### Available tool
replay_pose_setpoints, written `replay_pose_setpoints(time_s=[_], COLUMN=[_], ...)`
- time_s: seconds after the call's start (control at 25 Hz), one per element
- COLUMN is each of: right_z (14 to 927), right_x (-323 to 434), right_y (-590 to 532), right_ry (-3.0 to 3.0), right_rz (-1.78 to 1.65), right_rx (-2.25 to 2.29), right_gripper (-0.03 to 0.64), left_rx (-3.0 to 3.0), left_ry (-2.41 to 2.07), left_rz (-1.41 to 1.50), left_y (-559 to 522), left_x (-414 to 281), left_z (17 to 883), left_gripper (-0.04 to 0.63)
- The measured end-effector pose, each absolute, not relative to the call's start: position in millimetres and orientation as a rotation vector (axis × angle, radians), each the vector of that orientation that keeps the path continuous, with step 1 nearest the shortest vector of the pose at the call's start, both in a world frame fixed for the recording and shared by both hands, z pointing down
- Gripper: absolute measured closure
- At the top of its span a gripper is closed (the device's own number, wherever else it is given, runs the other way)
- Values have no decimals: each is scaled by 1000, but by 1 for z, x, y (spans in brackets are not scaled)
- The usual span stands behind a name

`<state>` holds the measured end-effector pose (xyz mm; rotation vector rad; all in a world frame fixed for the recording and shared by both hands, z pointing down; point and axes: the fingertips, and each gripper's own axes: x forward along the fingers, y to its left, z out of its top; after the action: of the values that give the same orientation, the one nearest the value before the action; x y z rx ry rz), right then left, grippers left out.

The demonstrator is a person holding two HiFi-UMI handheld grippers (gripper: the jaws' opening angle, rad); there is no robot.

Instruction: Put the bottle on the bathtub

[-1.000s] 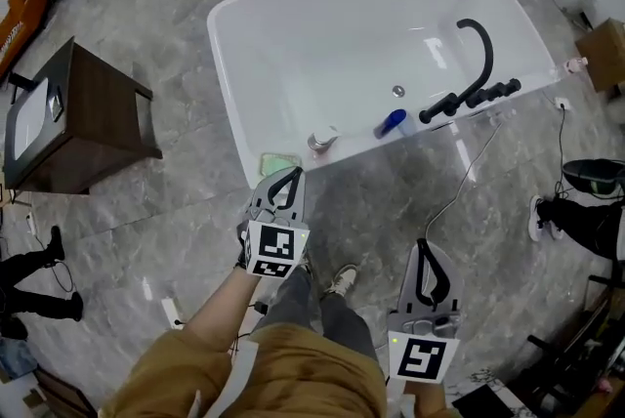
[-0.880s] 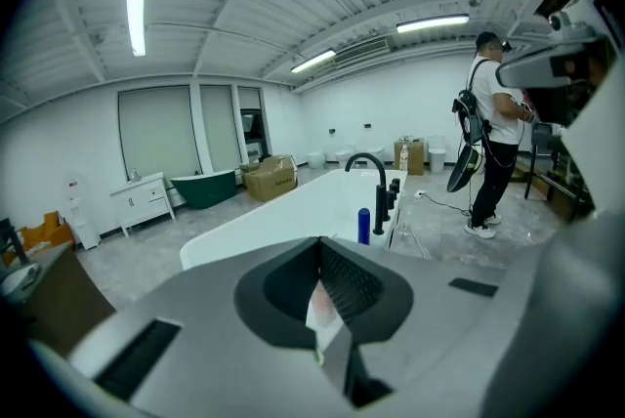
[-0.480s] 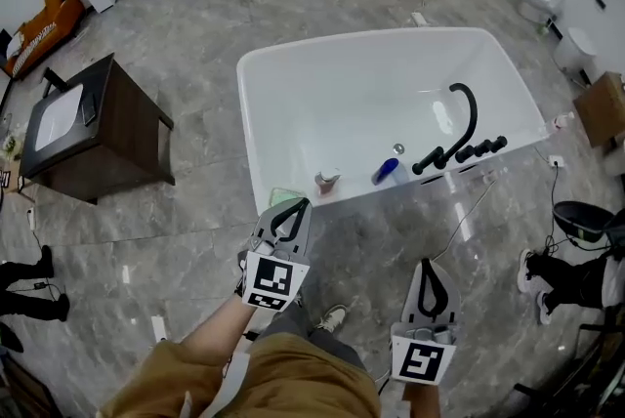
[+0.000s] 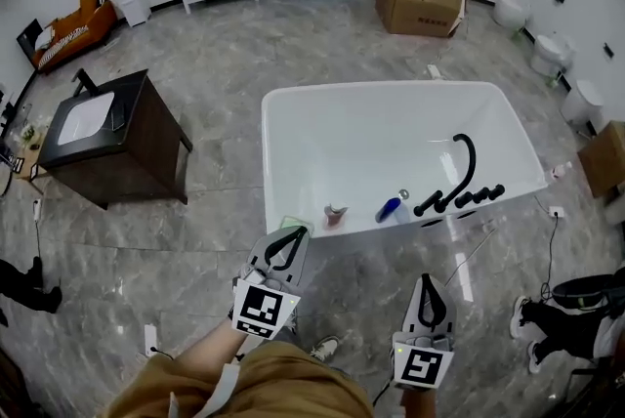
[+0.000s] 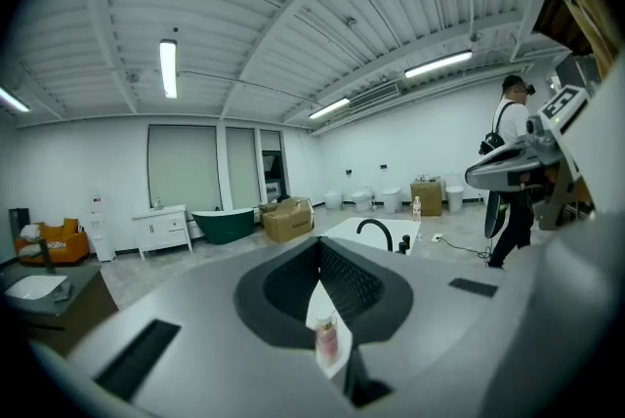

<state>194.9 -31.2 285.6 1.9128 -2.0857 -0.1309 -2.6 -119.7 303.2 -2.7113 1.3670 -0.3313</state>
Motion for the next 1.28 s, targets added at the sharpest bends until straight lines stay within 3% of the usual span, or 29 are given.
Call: replay_pose_setpoints(time_s=[0.36,1.28], right_z=[267,228], right_x=[190,151], right_y=[-45,-68], right_ry=[-2160,-2237], right_rz=[-156,-265], right_rx=[1886,1860], right_gripper=[612,612], left_rx=[-2637,-2633], left_ry=[1451,1504], left_rz=[-226,-86], left_y=[-100,-73], left_x=[-36,-81], left_z=[250,213], left_gripper=[589,589])
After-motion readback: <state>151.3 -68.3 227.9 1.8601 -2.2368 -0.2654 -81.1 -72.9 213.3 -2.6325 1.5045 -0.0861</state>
